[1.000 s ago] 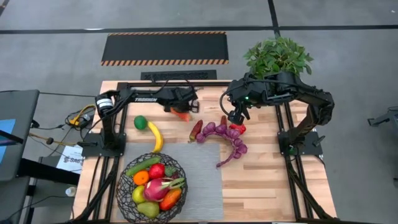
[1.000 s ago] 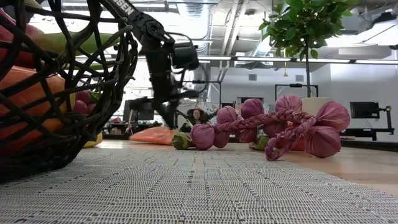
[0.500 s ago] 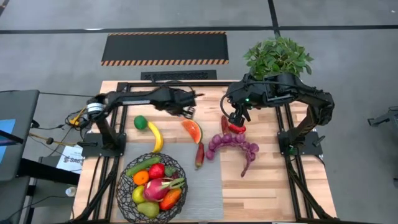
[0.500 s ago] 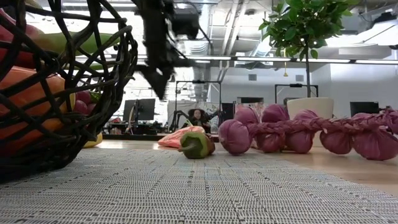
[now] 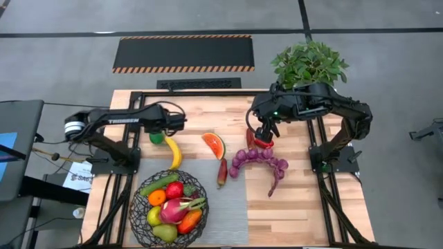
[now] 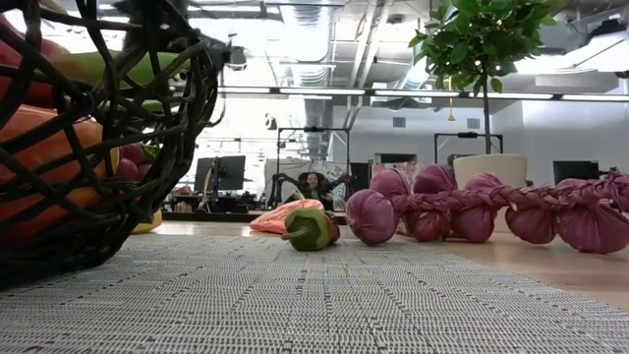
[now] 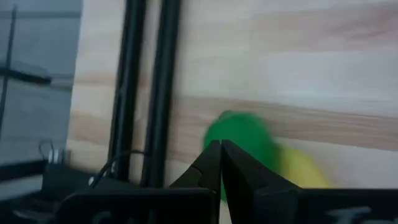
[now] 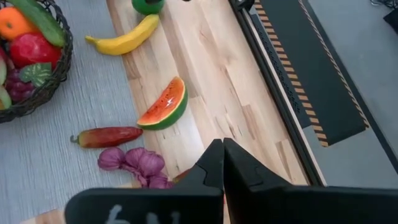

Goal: Build produce basket
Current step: Move the lime to the center of the table

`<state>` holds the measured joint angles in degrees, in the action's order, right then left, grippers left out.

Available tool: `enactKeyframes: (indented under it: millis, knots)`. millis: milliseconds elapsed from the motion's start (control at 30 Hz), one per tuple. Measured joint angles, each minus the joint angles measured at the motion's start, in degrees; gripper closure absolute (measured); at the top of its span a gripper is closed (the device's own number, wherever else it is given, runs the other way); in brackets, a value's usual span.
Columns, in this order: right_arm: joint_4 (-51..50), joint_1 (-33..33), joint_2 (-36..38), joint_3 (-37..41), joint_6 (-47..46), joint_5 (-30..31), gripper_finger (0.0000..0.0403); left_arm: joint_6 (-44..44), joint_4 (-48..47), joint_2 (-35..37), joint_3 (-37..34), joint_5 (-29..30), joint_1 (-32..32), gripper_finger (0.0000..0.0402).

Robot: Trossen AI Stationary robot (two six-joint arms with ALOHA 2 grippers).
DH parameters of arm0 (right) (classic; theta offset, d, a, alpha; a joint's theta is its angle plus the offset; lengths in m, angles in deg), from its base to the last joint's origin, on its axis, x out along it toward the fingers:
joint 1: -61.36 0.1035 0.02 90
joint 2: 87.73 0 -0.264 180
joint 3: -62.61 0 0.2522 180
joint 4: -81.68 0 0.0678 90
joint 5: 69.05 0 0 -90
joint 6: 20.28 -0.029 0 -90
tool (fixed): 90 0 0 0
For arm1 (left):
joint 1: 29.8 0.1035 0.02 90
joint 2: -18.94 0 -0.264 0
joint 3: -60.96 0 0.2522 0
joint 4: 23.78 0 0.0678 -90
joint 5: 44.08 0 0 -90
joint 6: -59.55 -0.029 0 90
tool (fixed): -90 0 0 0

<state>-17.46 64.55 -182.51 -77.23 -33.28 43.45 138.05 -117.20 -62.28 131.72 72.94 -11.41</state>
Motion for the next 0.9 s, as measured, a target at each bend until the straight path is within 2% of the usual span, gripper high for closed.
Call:
enactKeyframes:
  millis: [133, 400, 500, 700, 900]
  knots:
    - [0.2, -0.8, 0.0, 0.0, 0.7, 0.0, 0.0383, 3.9, 3.3, 3.4, -6.1, -1.0, 0.6, 0.0401]
    - [0.6, -1.9, 0.0, 0.0, 1.0, 0.0, 0.0389, 5.3, 8.7, 3.2, -13.2, -2.2, 1.7, 0.0401]
    - [0.6, -1.8, 0.0, 0.0, 1.0, 0.0, 0.0388, 1.0, 14.7, 3.3, -14.7, -3.0, 1.7, 0.0401]
    - [0.6, -1.6, 0.0, 0.0, 0.5, 0.0, 0.0383, -6.4, 25.0, 2.3, -15.2, -10.2, 1.0, 0.0401]
    - [0.6, -1.7, 0.0, 0.0, -0.1, 0.0, 0.0388, -9.7, 41.6, 2.3, -15.2, -13.5, -1.9, 0.0401]
